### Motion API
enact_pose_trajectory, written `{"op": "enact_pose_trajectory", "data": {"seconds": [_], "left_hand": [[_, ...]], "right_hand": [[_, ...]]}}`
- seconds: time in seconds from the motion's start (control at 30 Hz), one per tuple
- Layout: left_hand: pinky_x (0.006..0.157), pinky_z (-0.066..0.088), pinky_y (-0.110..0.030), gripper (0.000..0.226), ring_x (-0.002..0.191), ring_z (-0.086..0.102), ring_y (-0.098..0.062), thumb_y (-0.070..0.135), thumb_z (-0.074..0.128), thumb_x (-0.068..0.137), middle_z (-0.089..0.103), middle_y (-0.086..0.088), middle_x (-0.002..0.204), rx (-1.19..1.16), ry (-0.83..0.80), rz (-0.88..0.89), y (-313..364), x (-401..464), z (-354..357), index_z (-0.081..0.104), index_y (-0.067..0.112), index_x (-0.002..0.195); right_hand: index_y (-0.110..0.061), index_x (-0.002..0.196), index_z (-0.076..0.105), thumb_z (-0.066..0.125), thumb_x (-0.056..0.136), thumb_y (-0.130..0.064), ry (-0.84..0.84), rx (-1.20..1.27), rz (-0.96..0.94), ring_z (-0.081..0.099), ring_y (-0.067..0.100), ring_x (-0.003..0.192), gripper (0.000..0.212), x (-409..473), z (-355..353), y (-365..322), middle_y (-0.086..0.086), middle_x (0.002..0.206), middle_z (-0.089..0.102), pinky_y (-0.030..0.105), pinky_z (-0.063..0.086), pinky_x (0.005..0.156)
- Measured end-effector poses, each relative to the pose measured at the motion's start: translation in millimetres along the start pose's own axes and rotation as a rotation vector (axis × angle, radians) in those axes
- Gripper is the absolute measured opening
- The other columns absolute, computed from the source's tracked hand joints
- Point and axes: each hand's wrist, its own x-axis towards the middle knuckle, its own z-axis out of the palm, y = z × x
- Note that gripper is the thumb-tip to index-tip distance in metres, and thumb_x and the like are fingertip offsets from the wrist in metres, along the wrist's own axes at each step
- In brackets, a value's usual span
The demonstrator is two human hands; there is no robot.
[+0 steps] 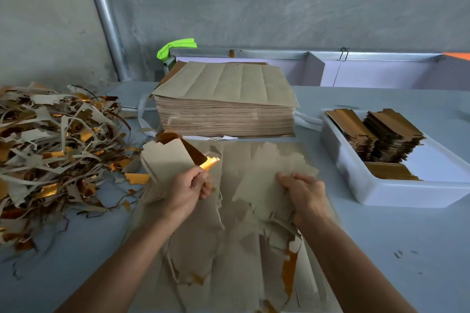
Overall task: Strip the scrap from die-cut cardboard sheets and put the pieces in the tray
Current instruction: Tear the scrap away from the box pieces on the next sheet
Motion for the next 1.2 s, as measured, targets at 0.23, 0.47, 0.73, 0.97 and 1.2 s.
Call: {"op": "enact_pose_trajectory", "data": {"seconds": [0.23,0.47,0.73,0.97,1.2], "left_hand": [[0.069,0.047,-0.017,0.064,0.084,0.05,-0.002,0.06,0.06,0.076,0.049,0.013,0.104,0.437,-0.208,0.173,15.4,-16.2,3.6,0.05,0.024,0.128],[0.065,0.041,-0.013,0.035,0.085,0.057,-0.01,0.041,0.073,0.077,0.061,0.006,0.096,0.671,-0.309,0.121,22.0,-37.3,42.6,0.055,0.022,0.1],[0.085,0.044,-0.017,0.027,0.096,0.059,-0.008,0.007,0.051,0.095,0.062,0.006,0.103,0.637,-0.438,0.316,20.9,-32.7,17.1,0.07,0.018,0.111],[0.078,0.037,-0.005,0.043,0.093,0.056,-0.007,-0.016,0.045,0.085,0.05,0.012,0.096,0.508,-0.554,0.418,30.2,-46.2,8.4,0.073,0.013,0.103],[0.079,0.051,-0.019,0.068,0.098,0.049,0.001,0.001,0.059,0.086,0.038,0.017,0.128,0.456,-0.276,0.159,13.9,-49.9,-11.8,0.037,0.043,0.134]], "right_hand": [[-0.013,0.056,0.055,0.067,0.087,-0.014,0.165,0.201,-0.072,0.052,0.016,0.054,0.034,7.6,4.2,2.8,0.004,0.058,0.056,0.024,0.048,0.054],[-0.008,0.072,0.059,0.067,0.088,-0.016,0.154,0.282,-0.099,0.048,0.012,0.055,0.019,4.8,11.6,4.3,0.004,0.062,0.052,0.021,0.045,0.049],[-0.013,0.058,0.055,0.06,0.09,-0.022,0.331,0.111,-0.204,0.051,0.018,0.065,0.033,21.0,-18.2,1.0,0.001,0.061,0.056,0.031,0.047,0.065],[-0.002,0.083,0.056,0.053,0.085,-0.013,0.327,-0.064,-0.161,0.051,0.026,0.076,0.011,34.9,-33.6,-6.7,0.013,0.079,0.056,0.037,0.048,0.067],[-0.019,0.123,0.043,0.051,0.086,-0.001,0.114,-0.213,-0.132,0.054,0.027,0.099,0.042,23.8,-23.4,-4.9,0.004,0.107,0.052,0.045,0.053,0.083]]}}
